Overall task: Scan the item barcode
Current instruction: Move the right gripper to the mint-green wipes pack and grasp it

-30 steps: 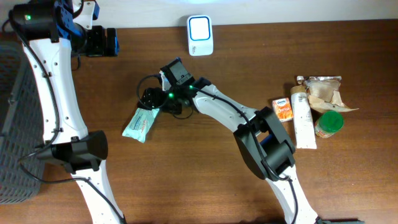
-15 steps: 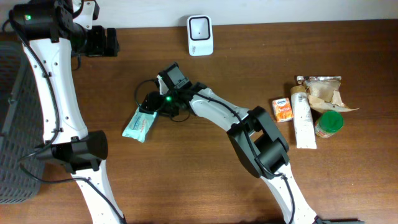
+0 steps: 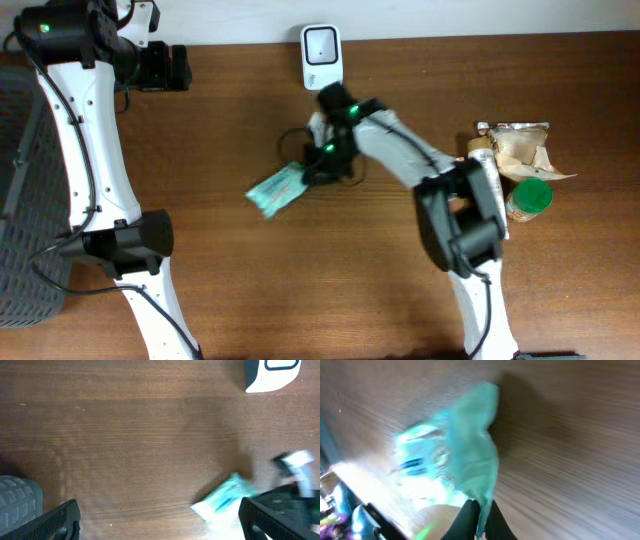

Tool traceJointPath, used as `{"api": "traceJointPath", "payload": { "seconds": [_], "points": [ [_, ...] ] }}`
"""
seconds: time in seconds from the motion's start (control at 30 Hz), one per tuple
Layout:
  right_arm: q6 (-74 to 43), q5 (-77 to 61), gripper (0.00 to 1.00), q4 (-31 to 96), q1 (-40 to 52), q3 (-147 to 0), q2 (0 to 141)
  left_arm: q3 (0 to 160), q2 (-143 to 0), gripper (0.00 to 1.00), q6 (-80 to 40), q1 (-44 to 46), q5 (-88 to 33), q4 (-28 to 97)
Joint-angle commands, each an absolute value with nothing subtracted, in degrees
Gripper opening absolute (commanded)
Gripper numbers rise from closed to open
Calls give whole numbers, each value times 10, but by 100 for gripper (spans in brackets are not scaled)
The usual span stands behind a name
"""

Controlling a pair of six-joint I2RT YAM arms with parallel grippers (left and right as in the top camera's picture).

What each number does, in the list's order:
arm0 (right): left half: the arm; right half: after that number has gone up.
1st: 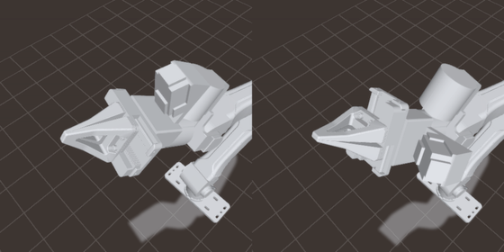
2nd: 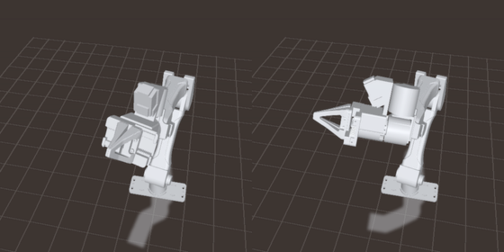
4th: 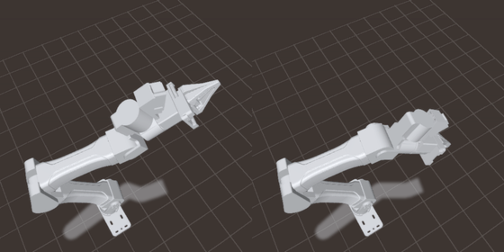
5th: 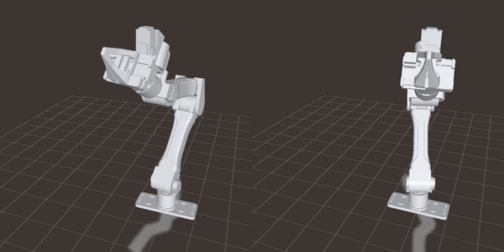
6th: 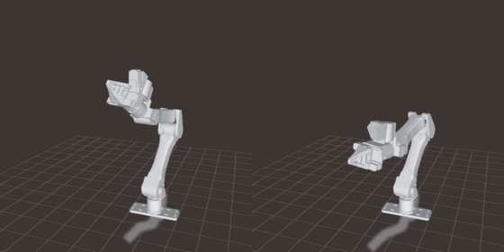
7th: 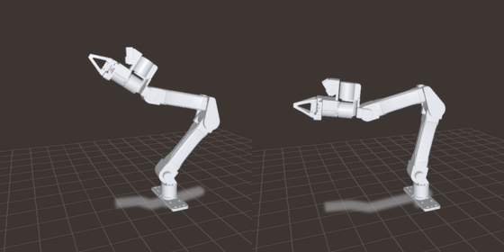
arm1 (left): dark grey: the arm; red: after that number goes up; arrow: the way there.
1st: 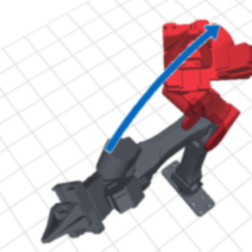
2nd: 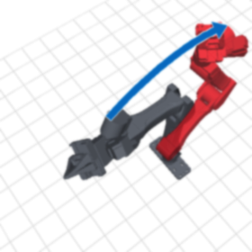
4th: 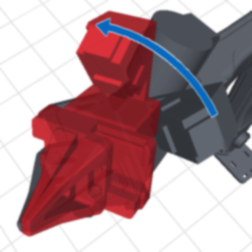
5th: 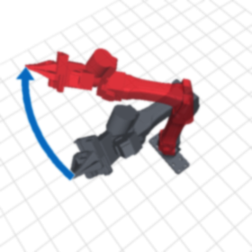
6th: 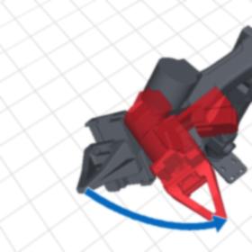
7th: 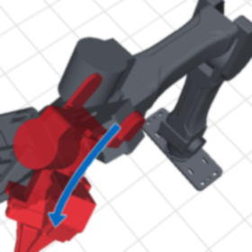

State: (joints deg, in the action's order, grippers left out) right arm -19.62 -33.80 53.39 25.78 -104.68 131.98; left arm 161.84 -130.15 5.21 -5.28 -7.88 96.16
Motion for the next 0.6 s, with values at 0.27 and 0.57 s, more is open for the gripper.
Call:
{"api": "traceJointPath", "payload": {
  "seconds": [0.27,0.57],
  "points": [
    [-62,-265,62,651,204,-1080,1273,1621,-1293,99,61,-54,-76,961],
    [-109,-57,4,539,314,-1075,1288,1621,-1293,99,61,-54,-76,961]
  ]
}}
